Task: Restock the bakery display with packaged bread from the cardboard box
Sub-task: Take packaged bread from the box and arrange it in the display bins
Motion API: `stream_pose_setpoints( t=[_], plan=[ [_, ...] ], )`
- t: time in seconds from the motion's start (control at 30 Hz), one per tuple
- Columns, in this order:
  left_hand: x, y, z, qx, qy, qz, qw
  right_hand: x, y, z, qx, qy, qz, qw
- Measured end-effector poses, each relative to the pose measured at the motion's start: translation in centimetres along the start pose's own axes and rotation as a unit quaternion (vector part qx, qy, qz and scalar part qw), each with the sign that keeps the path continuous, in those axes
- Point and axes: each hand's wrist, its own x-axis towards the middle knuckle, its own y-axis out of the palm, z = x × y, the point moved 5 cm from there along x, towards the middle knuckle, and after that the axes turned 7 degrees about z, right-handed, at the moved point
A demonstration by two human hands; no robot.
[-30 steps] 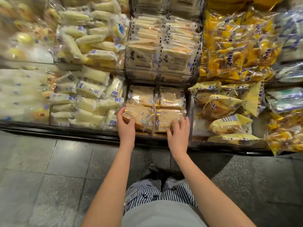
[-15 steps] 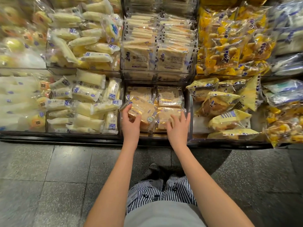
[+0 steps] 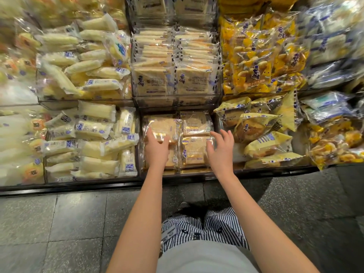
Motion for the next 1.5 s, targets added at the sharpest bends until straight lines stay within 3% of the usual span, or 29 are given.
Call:
stream_pose_setpoints(
  t=[0.07,0.13,0.23,0.33,0.53,0.77,0.97,1.23,1.5],
  plan=[
    [-0.4,-0.5,-0.3,0.114,0.019,-0.029,0.993,0.3,0.3,0.1,0.007,0.002,0.006,1.0],
    [-0.4,-0.6,-1.3,0.182,0.092,-0.061,0.977,0.5,0.4,0.2,0.009,0.002,0.01,1.0],
    [1.5,1.2,-2.1,0.32,0.194,0.01,0.927,0.8,0.4,0.2,0.011,-0.003,0.01,1.0],
    [2.8,2.3,-1.1,0.402,0.195,0.067,0.892,0.9,0.2,-0.3,0.011,0.006,0.008,1.0],
    [4.2,2.2,-1.3,0.375,0.151,-0.009,0.915,0.5,-0.9,-1.4,0.001,0.006,-0.007,1.0],
    [5.4,1.6,-2.6,0.369,0.135,0.012,0.919,-0.3,-2.4,-3.1,-0.008,0.003,-0.014,1.0],
    [-0.1,2.7,-4.5,0.267,0.165,-0.021,0.949,-0.8,-3.5,-4.4,0.026,0.016,0.008,1.0],
    [-9.8,12.9,-8.4,0.283,0.268,0.006,0.921,-3.1,-11.8,-10.1,0.064,-0.007,-0.049,0.997],
    [-21.5,30.2,-12.9,0.27,0.401,0.075,0.872,-8.7,-27.3,-24.1,0.084,0.058,-0.152,0.983]
  ],
)
